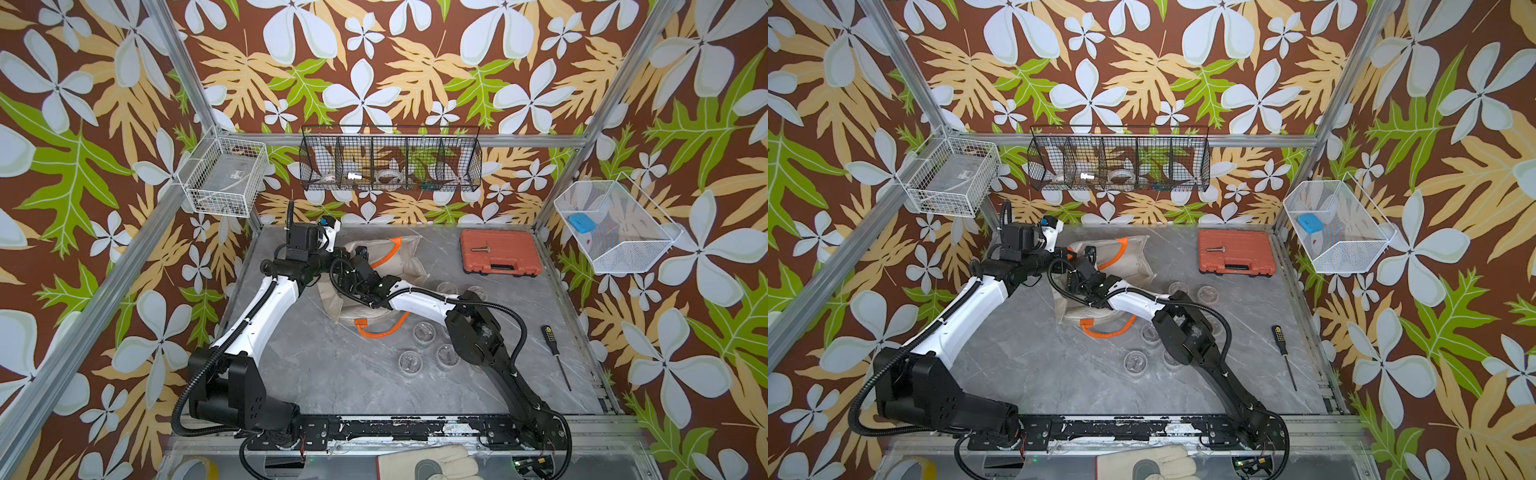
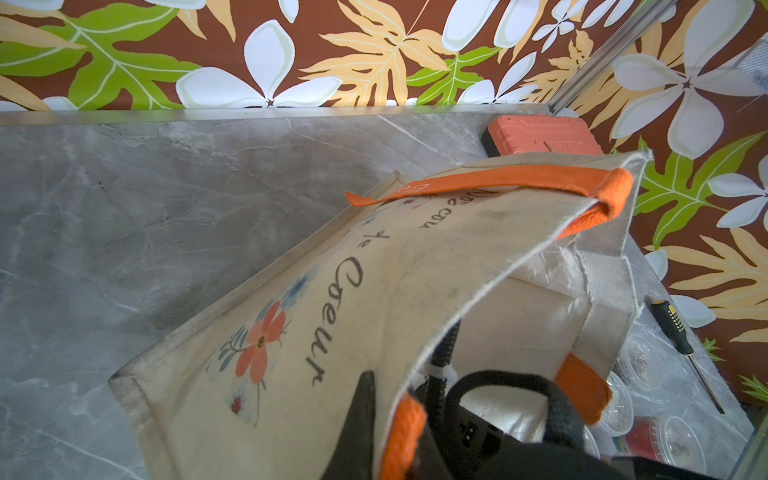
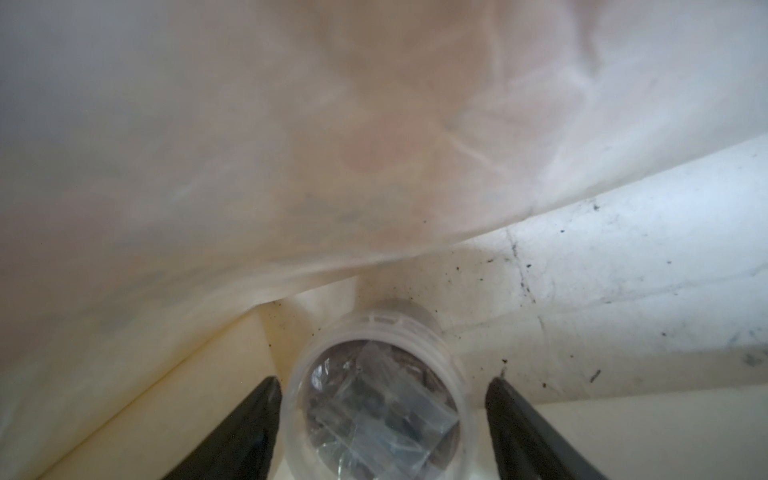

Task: Take out the seed jars from the canvas bag
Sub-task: Pick up the seed jar from the canvas bag.

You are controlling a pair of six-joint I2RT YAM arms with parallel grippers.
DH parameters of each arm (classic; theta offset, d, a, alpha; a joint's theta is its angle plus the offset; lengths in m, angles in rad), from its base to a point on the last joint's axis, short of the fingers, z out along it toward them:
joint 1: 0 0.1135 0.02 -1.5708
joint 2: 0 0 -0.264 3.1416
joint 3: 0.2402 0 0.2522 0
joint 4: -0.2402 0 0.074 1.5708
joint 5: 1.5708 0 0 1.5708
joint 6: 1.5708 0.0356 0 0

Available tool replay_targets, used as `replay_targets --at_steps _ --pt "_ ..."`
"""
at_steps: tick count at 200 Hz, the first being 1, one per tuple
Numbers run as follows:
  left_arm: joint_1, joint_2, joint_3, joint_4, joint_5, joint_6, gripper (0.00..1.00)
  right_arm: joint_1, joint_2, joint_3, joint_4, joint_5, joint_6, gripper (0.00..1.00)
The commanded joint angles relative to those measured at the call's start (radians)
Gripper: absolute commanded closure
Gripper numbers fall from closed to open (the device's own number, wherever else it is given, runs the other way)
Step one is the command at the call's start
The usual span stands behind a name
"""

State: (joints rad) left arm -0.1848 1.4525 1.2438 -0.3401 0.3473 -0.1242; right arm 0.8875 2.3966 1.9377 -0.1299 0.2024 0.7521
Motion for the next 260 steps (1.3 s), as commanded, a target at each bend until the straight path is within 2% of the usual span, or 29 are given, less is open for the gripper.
replay_targets --at_steps 1,37,102,124,170,184,206,219,242,260 --pt "0.022 0.005 0.015 0.057 0.079 -0.011 1.0 0.005 -0.01 -0.034 -0.03 -0.008 0.008 0.12" --pt "0.058 0.025 0.034 0.056 0.132 -0.019 1.0 0.005 -0.066 -0.101 0.041 -0.022 -0.005 0.05" --pt "0.058 0.055 0.035 0.052 0.182 -0.028 1.0 0.005 -0.001 -0.038 0.022 -0.004 0.021 0.05" --pt "0.058 0.059 0.034 0.052 0.182 -0.029 1.0 0.002 0.022 -0.015 0.017 0.011 0.029 0.09" --pt "0.058 0.06 0.028 0.052 0.173 -0.031 1.0 -0.004 0.042 0.014 0.012 0.027 0.038 0.22" --pt "0.058 0.059 0.026 0.052 0.164 -0.031 1.0 -0.004 0.038 0.013 0.021 0.025 0.025 0.21" --pt "0.058 0.057 0.026 0.054 0.162 -0.034 1.0 -0.004 0.04 0.024 0.03 0.025 0.013 0.11" --pt "0.058 0.055 0.026 0.055 0.163 -0.034 1.0 -0.004 0.046 0.039 0.028 0.025 0.008 0.11" --pt "0.058 0.049 0.019 0.059 0.16 -0.035 1.0 -0.004 0.056 0.057 0.028 0.026 0.006 0.15" --pt "0.058 0.049 0.014 0.065 0.16 -0.038 1.0 -0.004 0.061 0.065 0.032 0.025 0.006 0.24"
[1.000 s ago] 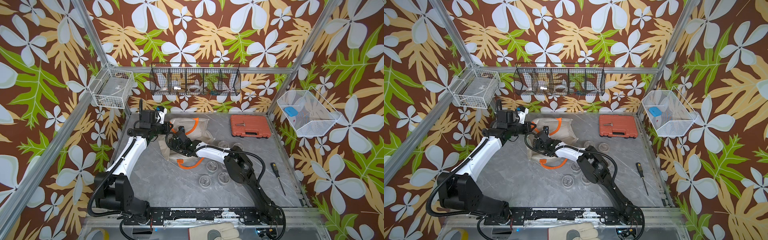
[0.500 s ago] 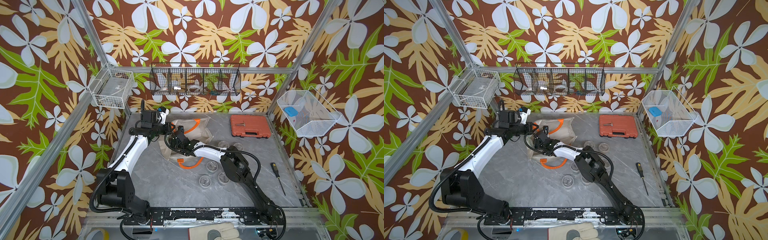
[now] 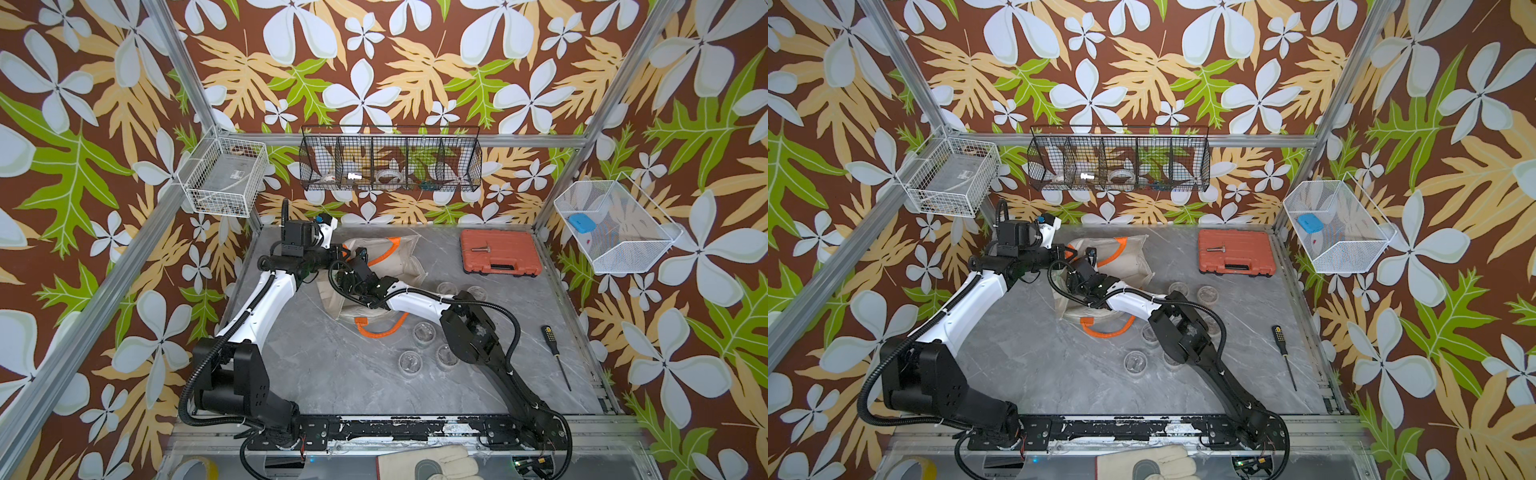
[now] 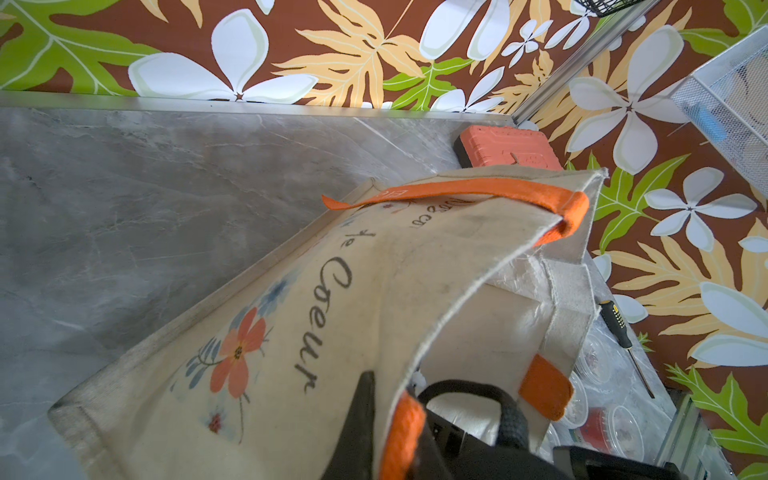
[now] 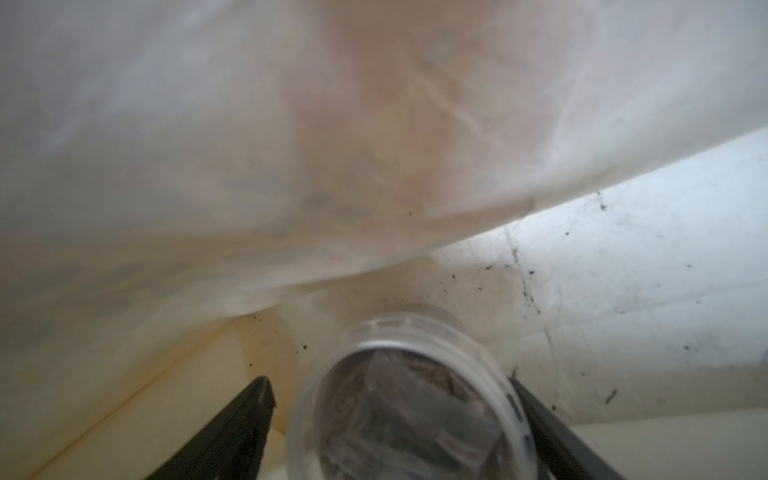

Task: Take out the seed jars from the canvas bag
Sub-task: Pick up the seed jar from the canvas bag.

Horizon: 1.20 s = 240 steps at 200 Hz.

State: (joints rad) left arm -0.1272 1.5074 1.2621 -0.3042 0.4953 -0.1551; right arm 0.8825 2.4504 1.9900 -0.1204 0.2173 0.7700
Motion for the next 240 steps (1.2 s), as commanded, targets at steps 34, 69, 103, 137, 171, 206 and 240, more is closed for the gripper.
replay_targets --at_steps 34,69,103,137,171,206,240 --pt "0.001 -0.005 -0.013 0.032 0.009 -0.011 1.0 0.001 -0.001 0.007 0.011 0.008 -0.014 0.3" --pt "0.0 -0.006 -0.015 0.036 0.004 -0.014 1.0 0.001 -0.041 -0.036 0.013 0.018 -0.009 0.32" --pt "0.001 -0.009 -0.013 0.037 -0.025 -0.02 1.0 0.001 -0.16 -0.129 0.025 0.03 -0.006 0.32" --pt "0.001 0.0 -0.004 0.03 -0.049 -0.037 1.0 0.001 -0.349 -0.293 0.012 0.045 -0.009 0.31" --pt "0.004 0.017 0.009 0.025 -0.061 -0.048 1.0 0.003 -0.574 -0.501 0.0 0.059 -0.002 0.31" --pt "0.005 0.041 0.031 0.011 -0.069 -0.075 1.0 0.001 -0.832 -0.677 -0.093 0.108 -0.024 0.31" --pt "0.009 0.073 0.061 0.0 -0.094 -0.092 1.0 -0.006 -1.061 -0.791 -0.238 0.181 -0.029 0.31"
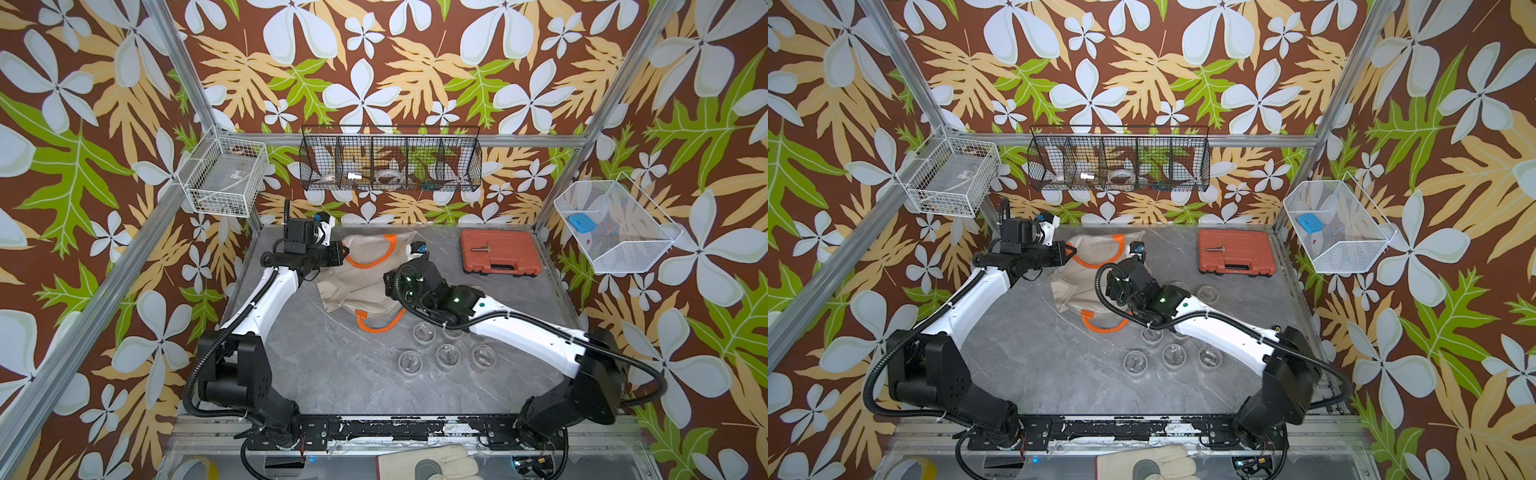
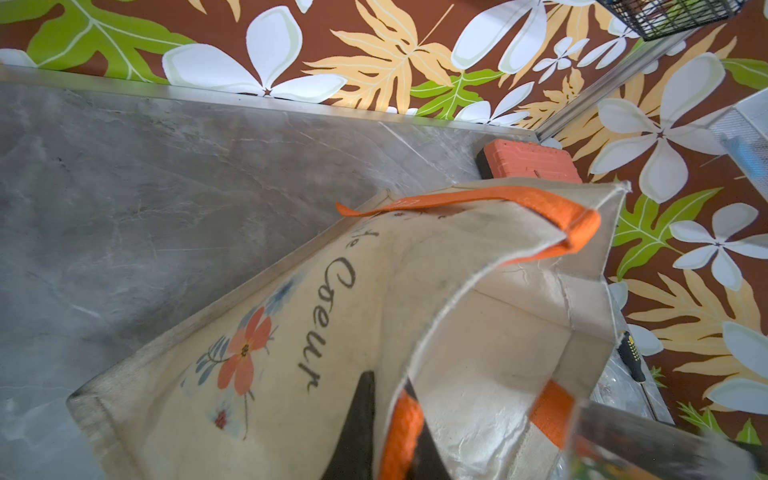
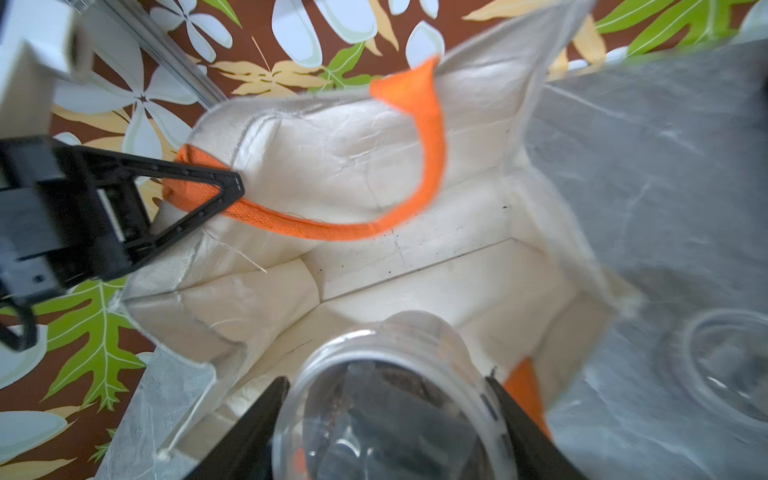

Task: Take out the seed jars from the canvas bag
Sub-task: Pick up the seed jar from the canvas bag, then place the seed jar at the center of the board.

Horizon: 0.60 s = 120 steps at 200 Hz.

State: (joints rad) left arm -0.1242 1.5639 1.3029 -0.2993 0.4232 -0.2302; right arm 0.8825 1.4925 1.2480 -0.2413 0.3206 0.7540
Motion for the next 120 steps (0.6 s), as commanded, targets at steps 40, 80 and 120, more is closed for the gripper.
replay_targets --at_steps 40,80,120 --pt "0.045 0.078 0.07 -0.039 -0.017 -0.045 1.0 -0.078 -0.254 -0.129 -0.255 0.047 0.005 0.31" --pt "0.087 0.133 0.089 -0.049 -0.011 -0.054 1.0 -0.185 -0.232 -0.15 -0.254 -0.069 -0.035 0.3" --pt "0.108 0.175 0.103 -0.057 -0.023 -0.05 1.0 -0.239 -0.053 -0.081 -0.209 -0.157 -0.102 0.3"
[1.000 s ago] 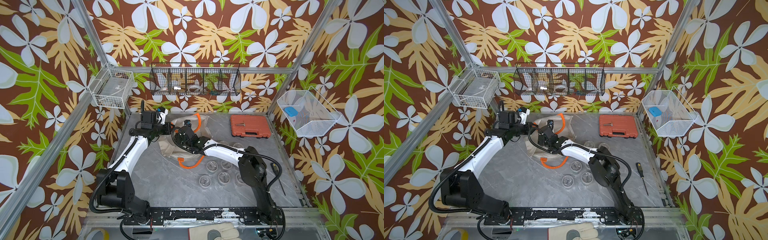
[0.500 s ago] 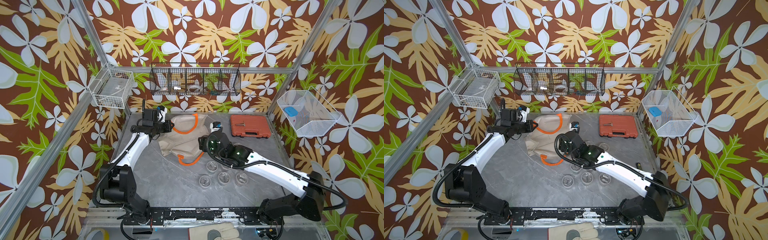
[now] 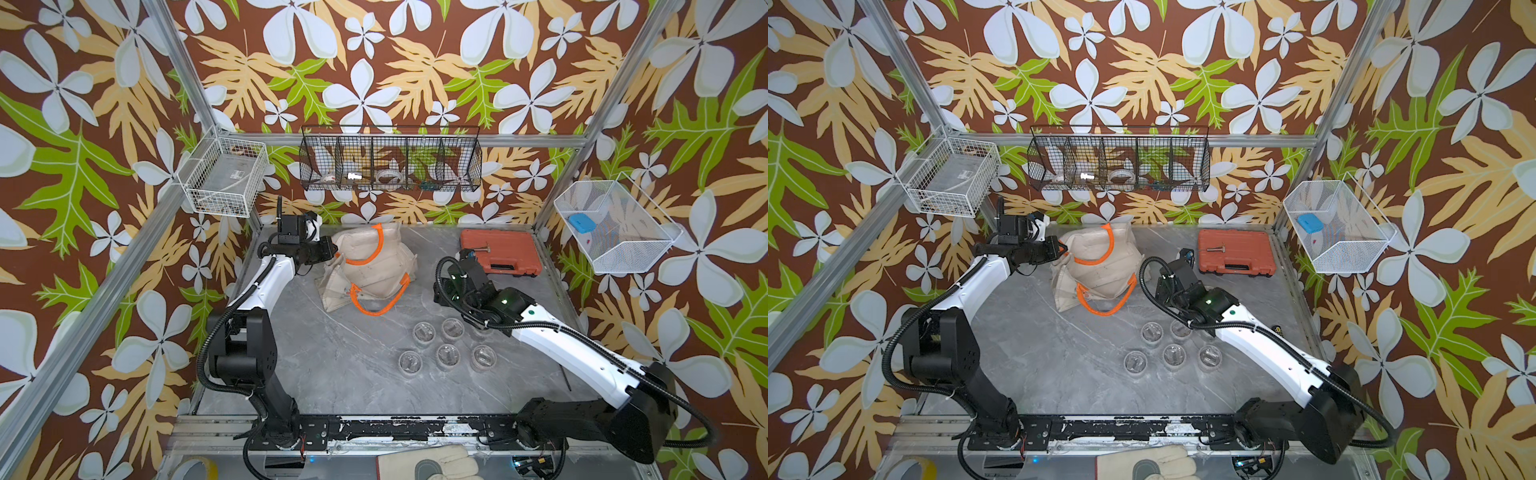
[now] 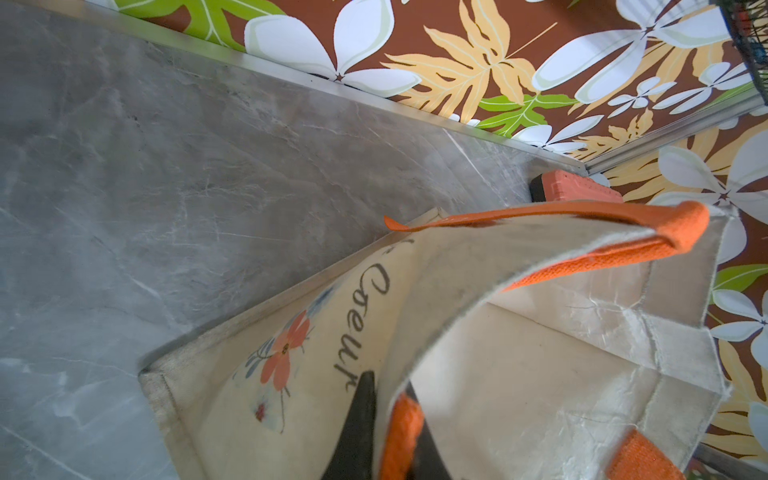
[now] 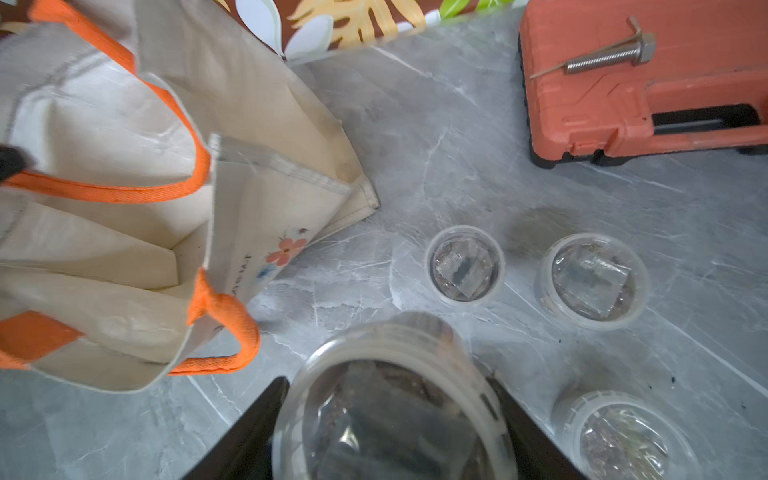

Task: Take out the seed jars from the canvas bag
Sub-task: Place the seed jar at the center of the board.

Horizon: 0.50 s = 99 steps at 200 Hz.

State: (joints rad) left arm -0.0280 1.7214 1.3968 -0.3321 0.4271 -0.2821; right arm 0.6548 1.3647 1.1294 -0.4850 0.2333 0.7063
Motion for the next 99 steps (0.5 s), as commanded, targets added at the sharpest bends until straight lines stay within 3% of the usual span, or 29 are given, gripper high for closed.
replay_targets --at_steps 1,59,99 --pt "0.012 0.018 0.009 -0.024 -0.028 0.001 1.0 -0.013 0.08 0.039 0.037 -0.072 -0.056 0.3" --pt "0.061 0.049 0.003 -0.027 -0.019 0.006 1.0 -0.047 0.348 0.124 0.1 -0.169 -0.097 0.3" --pt "0.08 0.059 -0.002 -0.021 -0.012 0.001 1.0 -0.049 0.439 0.147 0.131 -0.177 -0.095 0.3"
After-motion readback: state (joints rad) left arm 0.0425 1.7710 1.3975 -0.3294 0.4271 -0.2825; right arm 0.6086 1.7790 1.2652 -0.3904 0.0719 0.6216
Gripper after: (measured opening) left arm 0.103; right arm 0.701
